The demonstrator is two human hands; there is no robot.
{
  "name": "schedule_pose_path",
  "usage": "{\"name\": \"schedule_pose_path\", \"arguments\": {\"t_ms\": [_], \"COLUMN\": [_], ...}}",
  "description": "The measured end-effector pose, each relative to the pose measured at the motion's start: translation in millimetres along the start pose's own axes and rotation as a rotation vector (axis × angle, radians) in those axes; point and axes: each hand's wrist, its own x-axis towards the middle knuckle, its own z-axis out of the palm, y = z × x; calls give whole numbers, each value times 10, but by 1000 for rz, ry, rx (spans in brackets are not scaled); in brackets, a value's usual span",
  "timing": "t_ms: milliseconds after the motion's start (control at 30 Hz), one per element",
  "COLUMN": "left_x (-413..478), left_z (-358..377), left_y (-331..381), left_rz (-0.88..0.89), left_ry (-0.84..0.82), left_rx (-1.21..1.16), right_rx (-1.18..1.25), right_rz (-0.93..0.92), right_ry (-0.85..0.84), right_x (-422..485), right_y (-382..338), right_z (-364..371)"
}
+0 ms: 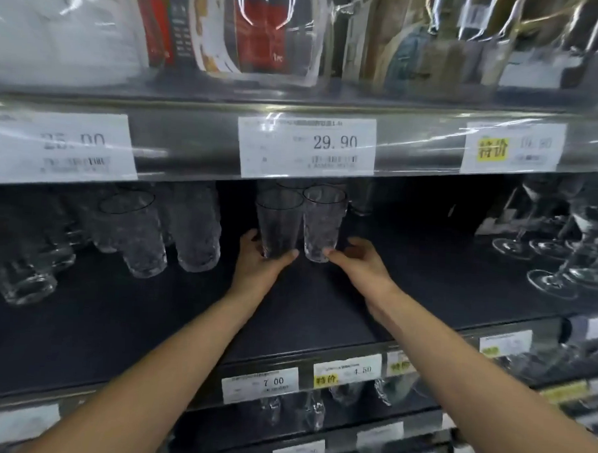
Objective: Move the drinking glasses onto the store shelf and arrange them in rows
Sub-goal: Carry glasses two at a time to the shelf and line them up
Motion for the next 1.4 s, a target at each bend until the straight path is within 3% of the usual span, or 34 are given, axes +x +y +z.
{"name": "schedule_pose_path", "arguments": {"t_ms": [200,367,633,833,1033,1400], "left_x": [176,294,387,144,-457,-1485], "left_z": [164,176,144,-12,-402,-1841], "left_y": [-52,-106,-187,-79,113,160], "left_rz": [166,196,164,70,49,96], "left_ry": [89,88,72,-16,-18,252], "left_rx": [119,162,182,230,187,-23], "right_rx": [-28,-31,-89,-78,34,156], "right_rz": [-73,-141,-227,-165,-135,-283], "right_ry": [-123,-79,-46,-94,-245,-440], "right_x": [405,604,643,597,233,-941], "right_y": [74,153,192,186,131,-227], "right_z": [118,208,216,160,135,836]}}
